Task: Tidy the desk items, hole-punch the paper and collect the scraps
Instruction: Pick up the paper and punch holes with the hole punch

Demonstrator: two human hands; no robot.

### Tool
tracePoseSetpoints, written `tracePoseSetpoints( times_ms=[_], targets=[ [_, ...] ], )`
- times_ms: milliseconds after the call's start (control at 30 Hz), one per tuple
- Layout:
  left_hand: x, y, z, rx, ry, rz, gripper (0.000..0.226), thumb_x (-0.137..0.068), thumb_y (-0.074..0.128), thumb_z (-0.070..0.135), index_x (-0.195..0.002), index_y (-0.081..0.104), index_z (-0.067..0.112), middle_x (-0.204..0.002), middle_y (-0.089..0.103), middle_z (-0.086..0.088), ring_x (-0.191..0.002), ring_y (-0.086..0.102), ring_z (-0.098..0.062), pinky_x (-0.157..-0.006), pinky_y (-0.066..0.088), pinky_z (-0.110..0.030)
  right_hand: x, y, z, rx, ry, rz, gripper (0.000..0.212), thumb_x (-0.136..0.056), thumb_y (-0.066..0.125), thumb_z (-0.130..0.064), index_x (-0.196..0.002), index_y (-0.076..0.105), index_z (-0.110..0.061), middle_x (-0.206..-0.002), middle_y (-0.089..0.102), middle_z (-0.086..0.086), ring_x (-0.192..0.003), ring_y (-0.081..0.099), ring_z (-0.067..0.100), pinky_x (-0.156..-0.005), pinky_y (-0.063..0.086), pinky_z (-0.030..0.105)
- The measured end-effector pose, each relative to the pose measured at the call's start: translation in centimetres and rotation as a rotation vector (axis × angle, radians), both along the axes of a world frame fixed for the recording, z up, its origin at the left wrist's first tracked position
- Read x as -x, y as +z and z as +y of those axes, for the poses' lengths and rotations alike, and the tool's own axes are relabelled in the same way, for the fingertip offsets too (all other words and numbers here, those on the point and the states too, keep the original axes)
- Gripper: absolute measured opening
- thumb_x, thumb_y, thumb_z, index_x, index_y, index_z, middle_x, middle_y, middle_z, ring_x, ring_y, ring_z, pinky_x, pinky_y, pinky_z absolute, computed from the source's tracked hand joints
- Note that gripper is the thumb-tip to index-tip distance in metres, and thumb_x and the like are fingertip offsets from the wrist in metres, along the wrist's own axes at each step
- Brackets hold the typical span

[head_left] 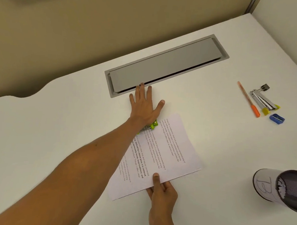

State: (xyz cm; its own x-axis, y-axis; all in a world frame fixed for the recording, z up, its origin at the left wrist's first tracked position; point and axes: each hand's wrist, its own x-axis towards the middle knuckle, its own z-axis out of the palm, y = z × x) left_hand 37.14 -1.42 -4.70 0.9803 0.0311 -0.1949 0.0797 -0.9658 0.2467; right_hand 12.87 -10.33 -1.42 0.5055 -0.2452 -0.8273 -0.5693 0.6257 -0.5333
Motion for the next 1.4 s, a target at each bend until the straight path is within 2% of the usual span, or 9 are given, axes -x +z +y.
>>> tracePoseSetpoints(
  times_ms=[133,400,533,733,900,1033,1200,1300,1400],
  targets=[
    [-0.4,-1.5,0.3,-0.001,-0.005,-0.080,0.081,-0.094,0.027,0.066,-0.155,0.011,0.015,-0.165,-0.003,-0.011,-0.152,-0.006,-0.029,-0.121,-0.001,-0.056,0.1,-0.3,0.0,-0.018,-0.022,-0.026,0.017,-0.091,0.063,-0.008,-0.104,0.072,-0.015,-0.094,0.078,0.000,-0.089,0.074,0.015,-0.069,0.060,0.025],
    [-0.5,-2.7,0.5,0.020,0.045,-0.099,0.084,-0.092,0.032,0.067,-0.155,0.014,0.014,-0.165,-0.001,-0.012,-0.152,-0.006,-0.028,-0.120,-0.003,-0.054,0.2,-0.8,0.4,-0.046,-0.041,0.002,0.022,-0.090,0.064,-0.008,-0.110,0.071,-0.016,-0.101,0.077,0.000,-0.094,0.073,0.016,-0.076,0.061,0.030],
    [0.0,-1.6,0.3,0.032,-0.014,-0.096,0.081,-0.092,0.032,0.066,-0.152,0.022,0.012,-0.164,0.006,-0.015,-0.151,0.004,-0.032,-0.120,0.007,-0.055,0.2,-0.5,0.3,-0.040,-0.035,0.023,0.018,-0.090,0.065,-0.008,-0.104,0.073,-0.015,-0.096,0.078,0.001,-0.091,0.074,0.018,-0.071,0.061,0.030],
    [1.1,1.0,0.2,0.026,-0.144,-0.122,0.082,-0.089,0.019,0.068,-0.144,0.041,0.013,-0.160,0.023,-0.014,-0.147,0.019,-0.033,-0.118,0.021,-0.050,0.2,-0.4,0.2,-0.031,-0.033,0.026,0.013,-0.090,0.066,-0.008,-0.100,0.074,-0.012,-0.091,0.078,0.003,-0.088,0.074,0.019,-0.068,0.061,0.030],
    [1.7,1.7,-0.1,-0.001,-0.132,-0.141,0.077,-0.091,0.014,0.063,-0.133,0.053,0.012,-0.152,0.039,-0.014,-0.141,0.030,-0.032,-0.113,0.028,-0.049,0.4,-0.5,0.5,-0.001,-0.045,0.035,0.010,-0.090,0.066,-0.007,-0.096,0.073,-0.010,-0.085,0.078,0.004,-0.087,0.074,0.023,-0.065,0.061,0.031],
    [1.7,1.6,-0.2,-0.019,-0.156,-0.171,0.075,-0.092,0.016,0.062,-0.130,0.056,0.010,-0.147,0.045,-0.015,-0.138,0.034,-0.033,-0.110,0.031,-0.049,0.8,-0.7,0.5,0.020,-0.037,0.025,0.010,-0.090,0.065,-0.006,-0.094,0.073,-0.011,-0.079,0.078,0.002,-0.085,0.073,0.023,-0.064,0.061,0.034],
    [1.5,1.6,-0.1,-0.005,-0.138,-0.175,0.078,-0.091,0.015,0.064,-0.131,0.054,0.010,-0.147,0.046,-0.014,-0.138,0.034,-0.032,-0.110,0.031,-0.048,1.9,-1.4,0.9,0.017,-0.041,0.015,0.013,-0.090,0.066,-0.005,-0.098,0.073,-0.011,-0.082,0.078,0.004,-0.087,0.073,0.024,-0.068,0.061,0.036],
    [1.5,1.9,0.0,0.058,-0.103,-0.164,0.080,-0.089,0.017,0.066,-0.134,0.053,0.011,-0.146,0.045,-0.012,-0.138,0.033,-0.030,-0.111,0.030,-0.048,2.8,-1.6,0.8,0.015,-0.038,0.021,0.013,-0.089,0.067,-0.004,-0.097,0.074,-0.011,-0.082,0.078,0.005,-0.084,0.073,0.025,-0.064,0.060,0.034],
    [1.9,2.7,0.5,0.171,-0.048,-0.193,0.072,-0.091,0.025,0.063,-0.133,0.052,0.011,-0.143,0.046,-0.011,-0.136,0.034,-0.027,-0.108,0.031,-0.045,4.0,-1.9,0.4,0.031,-0.019,0.028,0.012,-0.088,0.068,-0.004,-0.092,0.074,-0.013,-0.080,0.078,0.006,-0.083,0.073,0.025,-0.065,0.060,0.035]
  ],
)
